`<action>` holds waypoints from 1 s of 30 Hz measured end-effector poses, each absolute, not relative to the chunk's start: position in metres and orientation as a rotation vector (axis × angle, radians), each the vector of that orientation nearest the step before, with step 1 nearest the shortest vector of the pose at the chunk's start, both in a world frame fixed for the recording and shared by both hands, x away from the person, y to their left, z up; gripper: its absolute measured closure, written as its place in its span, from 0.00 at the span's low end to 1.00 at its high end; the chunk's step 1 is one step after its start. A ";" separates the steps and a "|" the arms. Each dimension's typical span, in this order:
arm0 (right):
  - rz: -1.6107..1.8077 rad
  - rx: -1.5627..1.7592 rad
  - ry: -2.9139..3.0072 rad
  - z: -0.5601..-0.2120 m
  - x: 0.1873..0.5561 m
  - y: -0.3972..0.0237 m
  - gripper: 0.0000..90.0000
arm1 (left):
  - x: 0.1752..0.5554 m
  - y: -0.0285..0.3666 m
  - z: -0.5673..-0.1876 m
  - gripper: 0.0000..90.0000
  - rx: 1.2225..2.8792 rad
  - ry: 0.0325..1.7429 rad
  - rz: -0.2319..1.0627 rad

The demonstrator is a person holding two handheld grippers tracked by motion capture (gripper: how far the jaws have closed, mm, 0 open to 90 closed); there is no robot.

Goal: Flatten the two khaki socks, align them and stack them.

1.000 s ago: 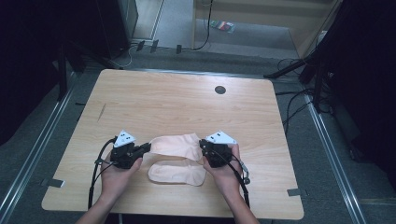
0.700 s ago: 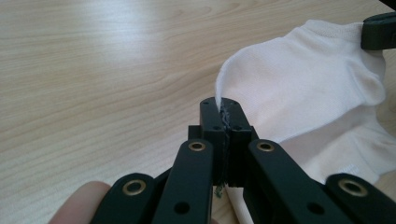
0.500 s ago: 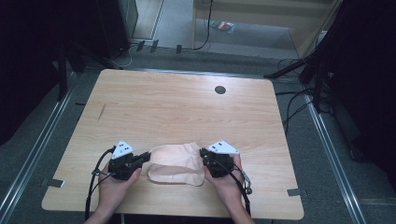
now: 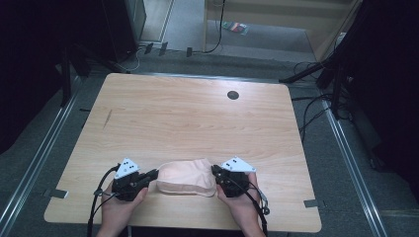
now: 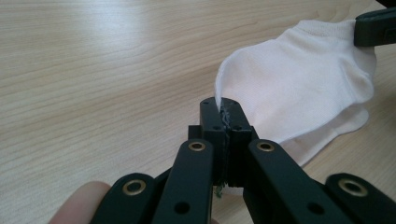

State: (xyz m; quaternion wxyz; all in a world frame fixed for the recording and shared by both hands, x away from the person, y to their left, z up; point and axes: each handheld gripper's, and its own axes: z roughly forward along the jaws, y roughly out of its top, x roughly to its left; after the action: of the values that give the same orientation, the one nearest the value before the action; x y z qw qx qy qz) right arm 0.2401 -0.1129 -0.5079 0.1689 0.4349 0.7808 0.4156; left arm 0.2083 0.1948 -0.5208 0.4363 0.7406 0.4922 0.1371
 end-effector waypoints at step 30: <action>1.121 1.242 2.291 -0.526 0.234 -0.115 0.96 | 0.199 0.183 -0.538 1.00 1.971 1.191 0.361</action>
State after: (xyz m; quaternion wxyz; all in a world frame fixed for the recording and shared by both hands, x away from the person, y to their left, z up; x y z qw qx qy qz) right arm 0.2337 -0.1152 -0.5260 0.1518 0.4328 0.7982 0.3907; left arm 0.1988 0.1826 -0.5384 0.3944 0.7770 0.4696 0.1422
